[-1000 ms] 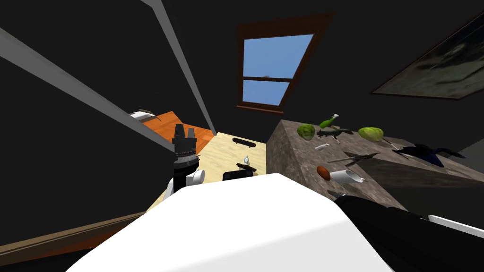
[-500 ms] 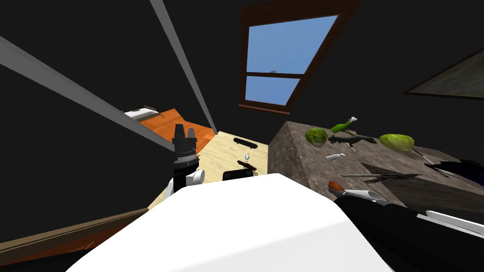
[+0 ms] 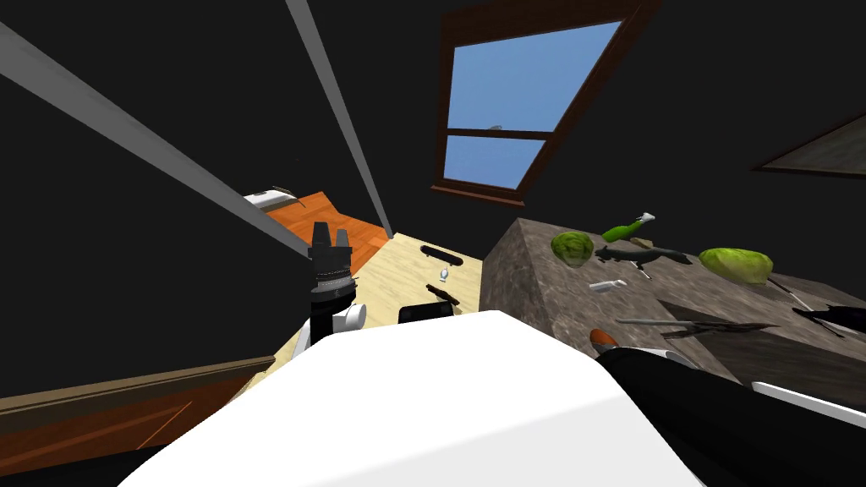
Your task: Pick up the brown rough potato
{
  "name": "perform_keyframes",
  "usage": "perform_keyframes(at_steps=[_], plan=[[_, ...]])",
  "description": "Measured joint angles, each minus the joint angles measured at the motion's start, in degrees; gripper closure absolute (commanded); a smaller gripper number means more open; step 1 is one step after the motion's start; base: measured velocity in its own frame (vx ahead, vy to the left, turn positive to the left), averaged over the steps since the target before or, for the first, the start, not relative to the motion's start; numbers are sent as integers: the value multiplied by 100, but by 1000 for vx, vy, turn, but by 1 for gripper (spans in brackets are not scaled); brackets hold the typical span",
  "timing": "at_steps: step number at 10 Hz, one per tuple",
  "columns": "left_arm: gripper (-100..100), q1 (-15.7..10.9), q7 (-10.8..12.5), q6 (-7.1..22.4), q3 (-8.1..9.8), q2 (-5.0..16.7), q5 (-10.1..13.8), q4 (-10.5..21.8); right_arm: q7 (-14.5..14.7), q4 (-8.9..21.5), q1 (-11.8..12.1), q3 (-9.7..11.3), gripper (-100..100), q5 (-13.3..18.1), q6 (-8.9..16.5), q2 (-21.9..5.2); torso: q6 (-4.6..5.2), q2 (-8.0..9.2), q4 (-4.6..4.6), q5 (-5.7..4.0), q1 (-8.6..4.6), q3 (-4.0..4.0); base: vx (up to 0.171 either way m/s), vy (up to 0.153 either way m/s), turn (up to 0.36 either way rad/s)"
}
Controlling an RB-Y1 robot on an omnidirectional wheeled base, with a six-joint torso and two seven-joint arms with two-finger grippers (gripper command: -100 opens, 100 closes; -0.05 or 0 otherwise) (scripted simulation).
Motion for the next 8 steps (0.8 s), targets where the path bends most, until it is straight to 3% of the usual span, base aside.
perform_keyframes(at_steps=[3, 4, 5, 8], plan=[[0, 0, 0, 0, 0, 0, 0, 0, 0, 0, 0, -1, 100, 0, -1, -1, 1, -6, -2, -3, -3, -4, 0, 0, 0], [0, 0, 0, 0, 0, 0, 0, 0, 0, 1, 0, -1, 0, 0, -1, -1, 0, -6, -2, -4, -4, -4, 0, 0, 0], [0, 0, 0, 0, 0, 0, 0, 0, 0, 1, 0, -1, 100, 0, -1, -1, 0, -6, -2, -4, -4, -4, 47, 14, -208], [0, 1, 0, 0, 0, 0, 0, 0, 63, -29, 295, -249, 100, -59, -166, -201, 7, -27, -6, 3, 14, -16, 58, 29, -137]])
